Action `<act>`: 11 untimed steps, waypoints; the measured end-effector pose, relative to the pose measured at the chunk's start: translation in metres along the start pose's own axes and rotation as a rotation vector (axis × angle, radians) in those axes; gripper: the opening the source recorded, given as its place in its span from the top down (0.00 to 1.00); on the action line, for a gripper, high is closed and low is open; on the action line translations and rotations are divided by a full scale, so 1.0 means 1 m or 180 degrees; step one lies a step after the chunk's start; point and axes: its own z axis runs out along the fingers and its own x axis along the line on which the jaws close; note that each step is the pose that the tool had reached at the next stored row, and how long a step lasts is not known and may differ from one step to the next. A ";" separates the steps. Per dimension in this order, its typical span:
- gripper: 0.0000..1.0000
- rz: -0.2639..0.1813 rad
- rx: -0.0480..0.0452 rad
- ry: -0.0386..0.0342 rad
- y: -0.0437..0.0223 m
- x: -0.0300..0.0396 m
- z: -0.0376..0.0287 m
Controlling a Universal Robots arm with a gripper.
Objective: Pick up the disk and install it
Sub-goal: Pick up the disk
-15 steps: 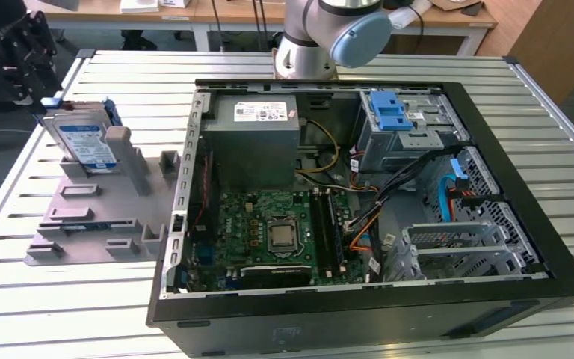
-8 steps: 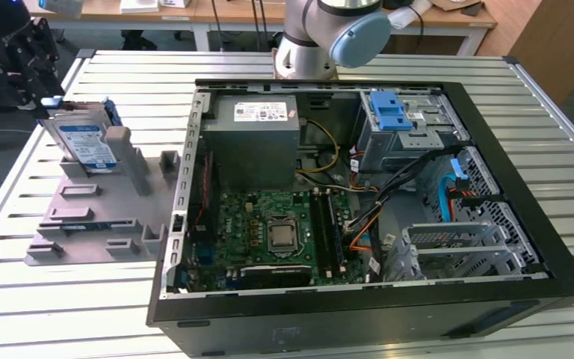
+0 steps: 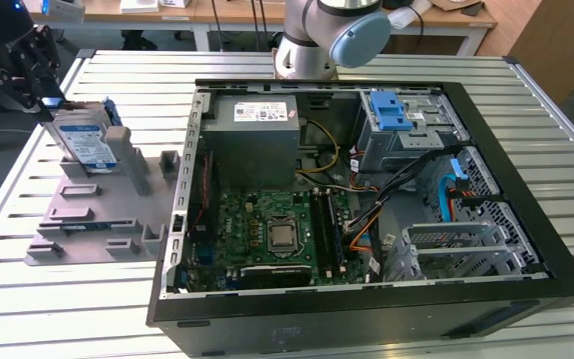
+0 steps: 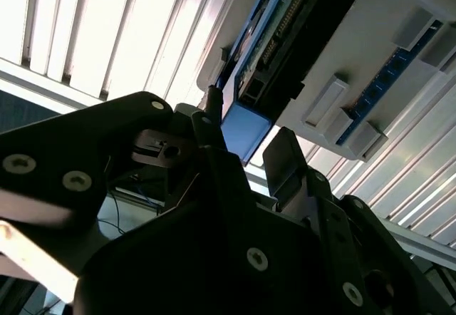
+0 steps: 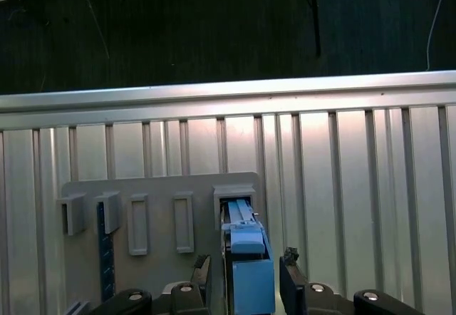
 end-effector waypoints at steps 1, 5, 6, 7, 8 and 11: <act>0.49 0.0000 0.0000 0.0000 0.0000 0.0000 0.0001; 0.49 0.0000 0.0001 0.0000 0.0000 0.0000 0.0018; 0.49 0.0000 0.0000 0.0000 0.0000 0.0000 0.0025; 0.49 0.0000 0.0001 0.0000 -0.0001 0.0000 0.0033; 0.49 0.0000 0.0001 0.0000 -0.0001 0.0000 0.0039; 0.49 0.0000 0.0001 0.0000 -0.0001 0.0000 0.0058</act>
